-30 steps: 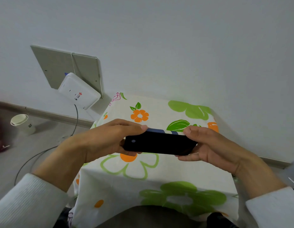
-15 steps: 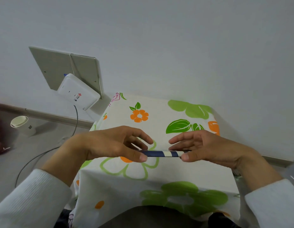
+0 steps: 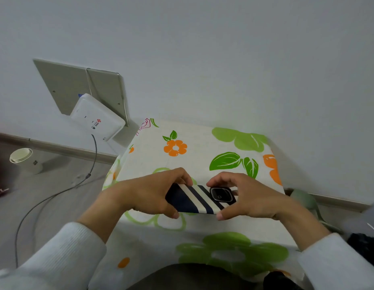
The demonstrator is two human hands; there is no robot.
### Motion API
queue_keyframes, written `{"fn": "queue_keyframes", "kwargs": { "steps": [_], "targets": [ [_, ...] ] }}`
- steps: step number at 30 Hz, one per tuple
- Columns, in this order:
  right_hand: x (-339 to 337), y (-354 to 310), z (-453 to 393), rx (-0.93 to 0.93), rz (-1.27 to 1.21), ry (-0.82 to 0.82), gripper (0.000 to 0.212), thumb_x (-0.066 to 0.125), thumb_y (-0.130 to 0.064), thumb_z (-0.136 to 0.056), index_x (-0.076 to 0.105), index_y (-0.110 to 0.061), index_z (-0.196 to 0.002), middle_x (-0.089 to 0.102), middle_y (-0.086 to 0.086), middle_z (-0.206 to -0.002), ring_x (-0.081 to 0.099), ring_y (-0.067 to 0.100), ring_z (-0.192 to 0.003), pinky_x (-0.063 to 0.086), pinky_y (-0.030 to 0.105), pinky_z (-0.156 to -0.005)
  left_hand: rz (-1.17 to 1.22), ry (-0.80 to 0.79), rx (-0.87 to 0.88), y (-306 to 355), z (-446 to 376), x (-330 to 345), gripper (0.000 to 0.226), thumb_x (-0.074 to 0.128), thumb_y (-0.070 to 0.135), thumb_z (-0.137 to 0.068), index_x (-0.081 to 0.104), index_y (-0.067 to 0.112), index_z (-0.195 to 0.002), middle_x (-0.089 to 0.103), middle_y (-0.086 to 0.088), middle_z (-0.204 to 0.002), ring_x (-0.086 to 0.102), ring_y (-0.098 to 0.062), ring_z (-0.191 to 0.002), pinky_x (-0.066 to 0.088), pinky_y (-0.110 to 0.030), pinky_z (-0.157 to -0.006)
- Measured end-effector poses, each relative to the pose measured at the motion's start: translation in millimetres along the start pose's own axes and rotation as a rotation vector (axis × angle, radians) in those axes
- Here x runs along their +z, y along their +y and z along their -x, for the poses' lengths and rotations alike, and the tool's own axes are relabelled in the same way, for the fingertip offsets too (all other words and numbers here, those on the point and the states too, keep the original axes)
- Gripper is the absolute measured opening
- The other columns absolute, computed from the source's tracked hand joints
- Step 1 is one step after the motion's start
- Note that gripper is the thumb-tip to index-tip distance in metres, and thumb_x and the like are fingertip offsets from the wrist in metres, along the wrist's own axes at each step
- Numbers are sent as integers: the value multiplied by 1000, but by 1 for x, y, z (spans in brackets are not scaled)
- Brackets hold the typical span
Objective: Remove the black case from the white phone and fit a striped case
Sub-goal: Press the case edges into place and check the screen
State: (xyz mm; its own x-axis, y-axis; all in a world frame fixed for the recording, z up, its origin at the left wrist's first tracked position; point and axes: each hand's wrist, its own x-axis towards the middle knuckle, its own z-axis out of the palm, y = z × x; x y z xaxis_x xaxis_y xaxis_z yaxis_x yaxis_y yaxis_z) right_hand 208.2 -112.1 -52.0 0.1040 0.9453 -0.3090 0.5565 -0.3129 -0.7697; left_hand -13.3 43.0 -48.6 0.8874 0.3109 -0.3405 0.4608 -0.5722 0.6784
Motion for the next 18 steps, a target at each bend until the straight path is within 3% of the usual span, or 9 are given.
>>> {"fn": "queue_keyframes", "kwargs": {
  "steps": [2, 6, 11, 18],
  "targets": [
    [7, 2, -4, -2, 57, 33, 69, 94, -26, -57, 60, -39, -115, 63, -17, -115, 59, -4, -106, 48, 12, -85, -79, 30, -9, -4, -6, 7, 68, 84, 23, -75, 40, 46, -121, 51, 13, -124, 56, -14, -111, 58, -34, -91],
    [20, 6, -12, -37, 215, 120, 74, 92, -26, -59, 55, -32, -122, 54, -10, -121, 52, 11, -112, 47, 31, -97, -130, 106, -7, -12, -16, 18, 73, 85, 18, -73, 39, 43, -124, 47, 10, -124, 51, -16, -111, 52, -25, -89],
    [34, 12, -21, -91, 368, 162, 73, 90, -31, -62, 47, -34, -122, 45, -16, -117, 40, 10, -108, 42, 27, -92, -193, 177, -15, -18, -22, 27, 78, 86, 15, -70, 41, 38, -130, 47, 9, -127, 49, -17, -113, 53, -35, -94],
    [39, 22, -29, -69, 355, 156, 73, 90, -30, -62, 43, -38, -117, 41, -20, -114, 34, 6, -105, 39, 24, -85, -189, 196, -35, -23, -27, 29, 83, 88, 16, -66, 42, 34, -133, 51, 7, -125, 49, -18, -111, 50, -32, -92]
  ]
}}
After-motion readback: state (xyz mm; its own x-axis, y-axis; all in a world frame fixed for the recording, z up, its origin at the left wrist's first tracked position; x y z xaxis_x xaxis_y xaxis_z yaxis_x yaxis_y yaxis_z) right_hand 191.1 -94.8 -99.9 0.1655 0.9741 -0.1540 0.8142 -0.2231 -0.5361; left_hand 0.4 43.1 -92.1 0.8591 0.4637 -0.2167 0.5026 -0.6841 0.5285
